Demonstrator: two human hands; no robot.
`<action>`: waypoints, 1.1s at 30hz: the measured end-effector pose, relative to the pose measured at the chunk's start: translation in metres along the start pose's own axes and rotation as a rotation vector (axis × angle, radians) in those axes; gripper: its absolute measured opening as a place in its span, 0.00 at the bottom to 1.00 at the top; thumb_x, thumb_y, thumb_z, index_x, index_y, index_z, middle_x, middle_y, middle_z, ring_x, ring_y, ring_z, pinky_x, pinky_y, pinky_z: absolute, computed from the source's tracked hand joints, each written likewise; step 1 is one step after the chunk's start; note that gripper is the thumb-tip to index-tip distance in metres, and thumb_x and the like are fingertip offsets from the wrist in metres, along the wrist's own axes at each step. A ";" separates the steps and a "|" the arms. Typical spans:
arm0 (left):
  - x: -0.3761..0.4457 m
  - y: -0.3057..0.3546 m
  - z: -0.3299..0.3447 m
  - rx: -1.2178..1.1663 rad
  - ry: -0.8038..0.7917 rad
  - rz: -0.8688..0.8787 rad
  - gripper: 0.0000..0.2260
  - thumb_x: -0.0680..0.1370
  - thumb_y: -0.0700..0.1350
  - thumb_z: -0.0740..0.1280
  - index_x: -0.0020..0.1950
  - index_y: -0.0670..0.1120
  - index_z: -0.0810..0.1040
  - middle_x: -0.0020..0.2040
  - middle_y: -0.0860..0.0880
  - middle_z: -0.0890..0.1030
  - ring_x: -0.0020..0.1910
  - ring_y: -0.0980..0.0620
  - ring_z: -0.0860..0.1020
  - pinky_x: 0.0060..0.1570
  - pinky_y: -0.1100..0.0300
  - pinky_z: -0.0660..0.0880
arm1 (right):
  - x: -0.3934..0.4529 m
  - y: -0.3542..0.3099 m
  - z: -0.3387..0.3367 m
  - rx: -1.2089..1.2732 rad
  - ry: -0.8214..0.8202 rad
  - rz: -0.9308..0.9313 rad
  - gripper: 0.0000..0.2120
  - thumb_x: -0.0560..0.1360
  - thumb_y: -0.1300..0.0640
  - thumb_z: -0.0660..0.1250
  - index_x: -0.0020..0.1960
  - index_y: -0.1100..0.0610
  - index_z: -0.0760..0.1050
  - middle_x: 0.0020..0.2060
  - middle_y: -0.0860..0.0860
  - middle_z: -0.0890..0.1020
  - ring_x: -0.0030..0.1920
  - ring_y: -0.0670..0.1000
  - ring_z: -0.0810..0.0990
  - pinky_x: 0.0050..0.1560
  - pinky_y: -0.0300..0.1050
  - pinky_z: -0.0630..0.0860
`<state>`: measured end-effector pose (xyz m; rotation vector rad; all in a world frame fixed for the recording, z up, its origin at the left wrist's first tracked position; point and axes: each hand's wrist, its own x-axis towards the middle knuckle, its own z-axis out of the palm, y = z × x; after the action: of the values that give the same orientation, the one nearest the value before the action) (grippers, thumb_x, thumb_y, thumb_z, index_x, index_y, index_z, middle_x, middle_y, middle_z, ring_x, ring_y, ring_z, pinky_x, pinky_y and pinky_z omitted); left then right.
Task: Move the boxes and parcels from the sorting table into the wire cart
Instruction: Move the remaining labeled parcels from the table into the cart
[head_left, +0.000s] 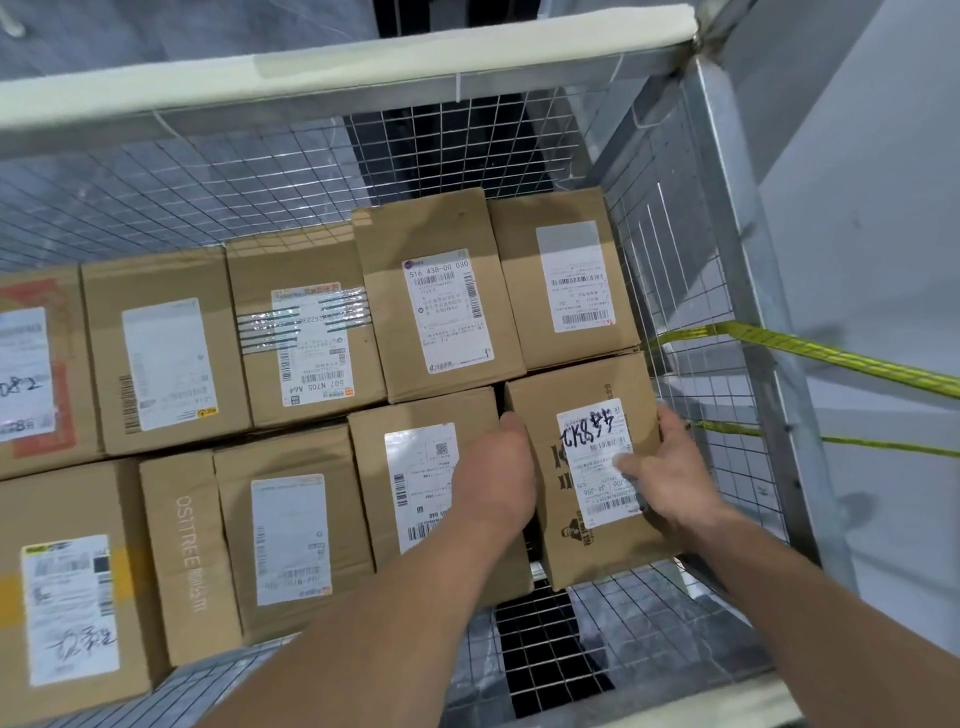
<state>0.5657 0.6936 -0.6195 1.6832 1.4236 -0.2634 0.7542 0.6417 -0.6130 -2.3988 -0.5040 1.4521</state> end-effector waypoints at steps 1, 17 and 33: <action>-0.001 0.001 -0.001 -0.012 -0.006 -0.011 0.11 0.77 0.30 0.63 0.51 0.45 0.66 0.38 0.50 0.74 0.34 0.52 0.73 0.31 0.57 0.71 | -0.001 0.000 0.001 -0.039 -0.010 0.008 0.36 0.76 0.68 0.70 0.76 0.47 0.61 0.55 0.48 0.84 0.53 0.51 0.84 0.47 0.49 0.84; -0.062 0.001 -0.082 0.360 -0.133 0.131 0.13 0.82 0.46 0.61 0.65 0.42 0.72 0.62 0.42 0.73 0.60 0.41 0.72 0.53 0.49 0.71 | -0.061 -0.029 0.021 -0.597 0.051 -0.114 0.23 0.78 0.49 0.67 0.68 0.58 0.67 0.66 0.56 0.75 0.59 0.57 0.79 0.55 0.54 0.79; -0.208 0.042 -0.312 0.603 0.298 0.448 0.18 0.81 0.59 0.59 0.63 0.47 0.73 0.62 0.49 0.75 0.63 0.47 0.71 0.62 0.49 0.70 | -0.302 -0.210 0.009 -0.648 0.261 -0.488 0.22 0.83 0.44 0.57 0.71 0.56 0.68 0.68 0.54 0.75 0.63 0.57 0.77 0.60 0.51 0.76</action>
<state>0.4226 0.7799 -0.2817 2.5735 1.1879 -0.2039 0.5860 0.6977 -0.2909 -2.5770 -1.5483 0.8229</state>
